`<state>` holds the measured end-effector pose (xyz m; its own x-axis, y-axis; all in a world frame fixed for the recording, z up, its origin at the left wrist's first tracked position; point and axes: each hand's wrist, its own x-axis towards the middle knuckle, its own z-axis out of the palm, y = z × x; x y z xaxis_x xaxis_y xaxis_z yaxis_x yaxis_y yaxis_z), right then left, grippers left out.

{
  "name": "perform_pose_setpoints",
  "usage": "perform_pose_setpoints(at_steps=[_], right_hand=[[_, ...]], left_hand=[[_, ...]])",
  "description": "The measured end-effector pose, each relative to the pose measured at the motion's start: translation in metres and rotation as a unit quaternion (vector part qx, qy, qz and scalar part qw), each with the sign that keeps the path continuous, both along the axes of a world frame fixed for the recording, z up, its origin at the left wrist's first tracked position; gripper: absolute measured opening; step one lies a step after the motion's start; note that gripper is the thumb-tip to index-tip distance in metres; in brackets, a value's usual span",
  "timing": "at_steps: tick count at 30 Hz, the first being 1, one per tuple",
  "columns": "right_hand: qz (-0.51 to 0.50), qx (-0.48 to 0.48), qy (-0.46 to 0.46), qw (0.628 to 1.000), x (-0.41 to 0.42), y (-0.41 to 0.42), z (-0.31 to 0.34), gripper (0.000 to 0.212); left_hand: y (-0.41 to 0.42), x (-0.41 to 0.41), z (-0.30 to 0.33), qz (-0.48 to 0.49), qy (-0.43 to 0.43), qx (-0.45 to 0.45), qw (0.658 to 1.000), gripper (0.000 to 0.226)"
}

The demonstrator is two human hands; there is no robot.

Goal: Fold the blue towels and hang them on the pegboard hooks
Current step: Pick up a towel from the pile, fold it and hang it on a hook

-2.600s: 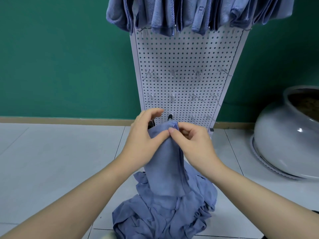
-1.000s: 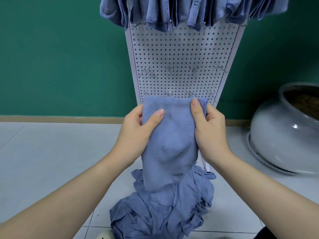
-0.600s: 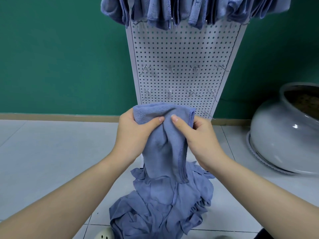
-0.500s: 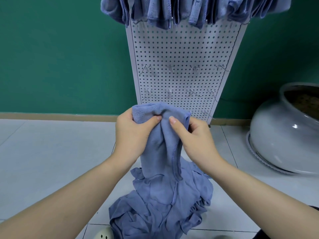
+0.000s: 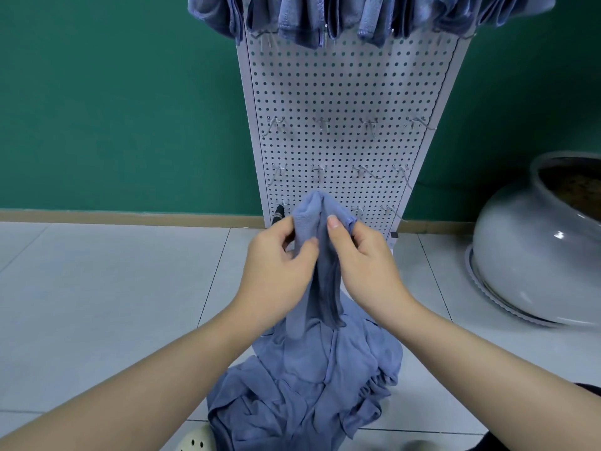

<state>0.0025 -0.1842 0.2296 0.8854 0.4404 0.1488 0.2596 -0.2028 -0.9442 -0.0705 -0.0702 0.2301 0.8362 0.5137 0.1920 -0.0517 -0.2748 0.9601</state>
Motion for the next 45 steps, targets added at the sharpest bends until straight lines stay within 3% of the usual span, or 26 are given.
perform_pose_setpoints(at_steps=[4, 7, 12, 16, 18, 20, 23, 26, 30, 36, 40, 45], right_hand=[[-0.005, 0.006, -0.010, 1.000, 0.007, -0.002, 0.004, 0.046], [0.004, 0.003, -0.021, 1.000, 0.008, -0.004, 0.007, 0.045], [0.031, 0.003, -0.034, 0.999, 0.005, -0.004, 0.002, 0.045], [0.052, 0.029, -0.013, 0.998, -0.003, -0.005, 0.008, 0.045], [0.072, 0.052, -0.002, 0.996, -0.008, -0.006, 0.015, 0.045], [0.097, 0.064, -0.002, 0.993, -0.012, -0.006, 0.019, 0.030], [0.070, 0.096, 0.002, 0.993, -0.008, -0.005, 0.019, 0.023], [0.050, 0.136, 0.037, 0.989, -0.001, -0.004, 0.021, 0.033], [0.083, 0.164, 0.044, 0.982, 0.004, -0.008, 0.029, 0.016], [0.128, 0.205, 0.064, 0.968, 0.010, -0.011, 0.050, 0.024], [0.126, 0.239, 0.066, 0.960, 0.021, -0.015, 0.067, 0.033], [0.091, 0.290, 0.087, 0.949, 0.041, -0.023, 0.083, 0.044]], left_hand=[[0.000, -0.001, 0.004, -0.054, -0.002, -0.054, 0.997, 0.037], [0.005, -0.001, 0.008, -0.040, -0.013, -0.011, 0.999, 0.049], [0.004, -0.001, 0.013, -0.008, -0.032, 0.009, 0.999, 0.016], [0.007, -0.001, 0.012, 0.004, -0.026, 0.013, 1.000, 0.008], [0.008, -0.001, 0.011, 0.018, -0.028, 0.009, 0.999, 0.020], [0.009, -0.001, 0.010, 0.024, -0.033, -0.005, 0.999, 0.037], [0.008, 0.001, 0.010, 0.032, -0.019, -0.040, 0.999, 0.043], [0.007, 0.002, 0.008, -0.030, -0.006, -0.120, 0.992, 0.049], [0.008, 0.001, 0.003, -0.130, 0.027, -0.129, 0.983, 0.046], [0.001, 0.002, -0.003, -0.126, 0.042, -0.105, 0.986, 0.044], [-0.003, 0.004, -0.010, -0.124, 0.098, -0.115, 0.981, 0.028], [-0.006, 0.001, -0.028, -0.151, 0.153, -0.104, 0.971, 0.037]])
